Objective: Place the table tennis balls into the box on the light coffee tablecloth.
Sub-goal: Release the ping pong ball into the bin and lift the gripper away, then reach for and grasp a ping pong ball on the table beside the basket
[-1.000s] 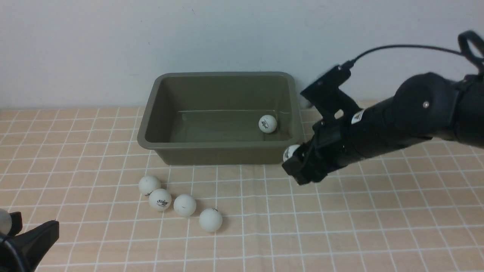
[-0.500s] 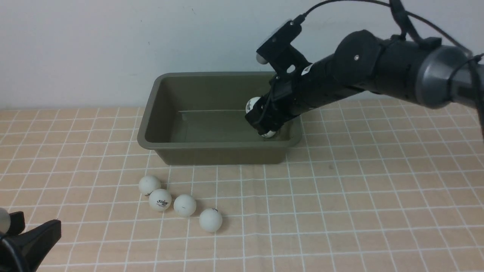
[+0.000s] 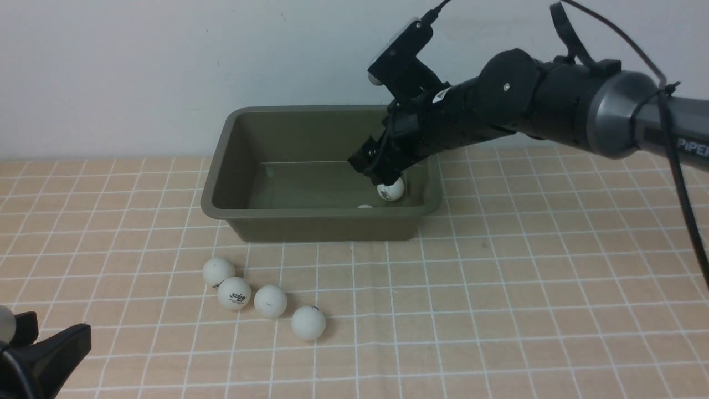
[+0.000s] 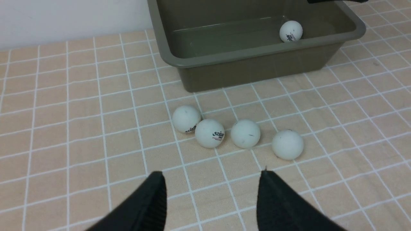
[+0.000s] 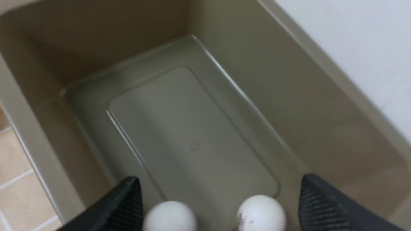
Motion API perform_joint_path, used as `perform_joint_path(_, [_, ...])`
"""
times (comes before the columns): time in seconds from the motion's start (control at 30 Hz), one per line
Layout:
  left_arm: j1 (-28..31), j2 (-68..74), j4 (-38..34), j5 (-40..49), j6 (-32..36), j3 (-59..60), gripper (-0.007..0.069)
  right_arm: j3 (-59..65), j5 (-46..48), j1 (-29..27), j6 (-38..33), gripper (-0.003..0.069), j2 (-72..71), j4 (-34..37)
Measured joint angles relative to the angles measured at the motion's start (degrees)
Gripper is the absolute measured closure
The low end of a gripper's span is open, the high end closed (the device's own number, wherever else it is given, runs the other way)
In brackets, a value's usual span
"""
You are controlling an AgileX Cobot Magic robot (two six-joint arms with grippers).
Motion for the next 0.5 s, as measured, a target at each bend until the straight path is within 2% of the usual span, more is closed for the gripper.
perform_joint_path(0.1, [0.0, 0.0, -0.7, 1.6, 0.3, 0.0, 0.0306, 0.0, 0.3, -0.7, 1.5, 0.0089, -3.2, -2.5])
perform_joint_path(0.27, [0.0, 0.0, -0.7, 2.1, 0.7, 0.0, 0.0306, 0.0, 4.7, -4.0, 8.1, 0.0124, -12.2, -6.3])
perform_joint_path(0.3, [0.0, 0.0, -0.7, 2.1, 0.7, 0.0, 0.0306, -0.1, 8.0, -5.5, 11.9, 0.0134, -16.5, -6.7])
perform_joint_path(0.37, [0.0, 0.3, -0.7, 2.1, 0.7, 0.0, 0.0306, -0.1, 12.4, -6.7, 15.3, 0.014, -20.5, -7.3])
perform_joint_path(0.5, [0.0, 3.2, -0.7, 0.7, 0.7, 0.0, 0.0306, -0.1, 22.3, -6.7, 19.4, 0.0143, -27.2, -7.6])
